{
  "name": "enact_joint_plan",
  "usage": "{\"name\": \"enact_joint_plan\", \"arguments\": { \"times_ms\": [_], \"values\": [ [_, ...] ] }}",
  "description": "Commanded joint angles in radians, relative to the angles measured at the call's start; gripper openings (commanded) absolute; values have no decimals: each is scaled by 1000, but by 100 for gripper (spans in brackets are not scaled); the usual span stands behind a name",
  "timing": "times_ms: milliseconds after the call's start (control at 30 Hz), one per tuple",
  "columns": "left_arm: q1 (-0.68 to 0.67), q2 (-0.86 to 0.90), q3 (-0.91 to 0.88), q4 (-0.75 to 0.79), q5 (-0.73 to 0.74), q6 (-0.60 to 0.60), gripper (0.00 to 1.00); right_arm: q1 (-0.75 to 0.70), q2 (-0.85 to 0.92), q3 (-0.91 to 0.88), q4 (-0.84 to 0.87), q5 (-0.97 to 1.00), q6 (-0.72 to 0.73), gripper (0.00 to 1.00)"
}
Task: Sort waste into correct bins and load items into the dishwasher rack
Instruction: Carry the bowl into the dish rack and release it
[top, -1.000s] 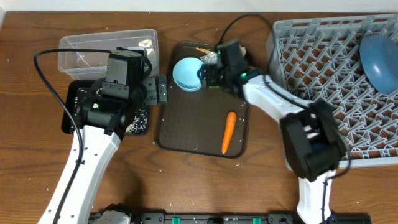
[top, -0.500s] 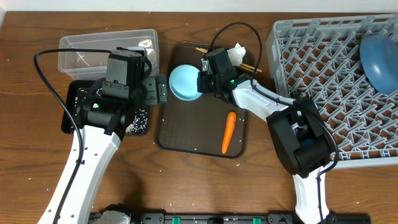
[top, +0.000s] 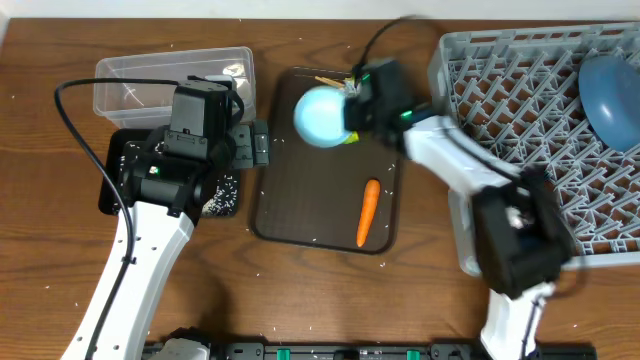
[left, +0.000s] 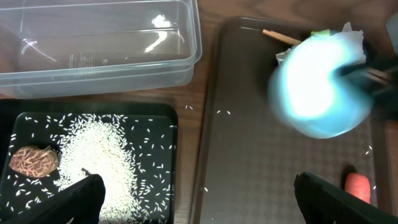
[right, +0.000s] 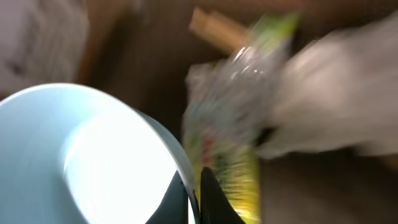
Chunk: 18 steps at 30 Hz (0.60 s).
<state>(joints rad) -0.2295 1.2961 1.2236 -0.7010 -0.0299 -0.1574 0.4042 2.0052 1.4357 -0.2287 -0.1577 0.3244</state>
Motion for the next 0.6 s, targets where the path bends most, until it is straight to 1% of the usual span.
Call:
{"name": "enact_joint_plan", "arguments": {
  "times_ms": [0, 133, 200, 333, 400, 467, 567],
  "values": [
    [4, 6, 18, -2, -5, -2, 98, -67, -162, 10, -32, 101, -124, 1],
    [4, 6, 18, -2, -5, -2, 98, -127, -269, 10, -95, 341, -257, 1],
    [4, 6, 18, -2, -5, -2, 98, -148, -300, 10, -115, 502, -330, 1],
    [4, 6, 18, -2, -5, -2, 98, -178, -309, 10, -117, 813, -468, 1],
    [4, 6, 18, -2, -5, -2, 98, -196, -301, 10, -104, 938, -502, 1],
    [4, 6, 18, -2, -5, -2, 98, -225, -292, 10, -94, 1025, -531, 1],
    [4, 6, 18, -2, -5, -2, 98, -285, -271, 10, -70, 1049, -589, 1]
  ]
}}
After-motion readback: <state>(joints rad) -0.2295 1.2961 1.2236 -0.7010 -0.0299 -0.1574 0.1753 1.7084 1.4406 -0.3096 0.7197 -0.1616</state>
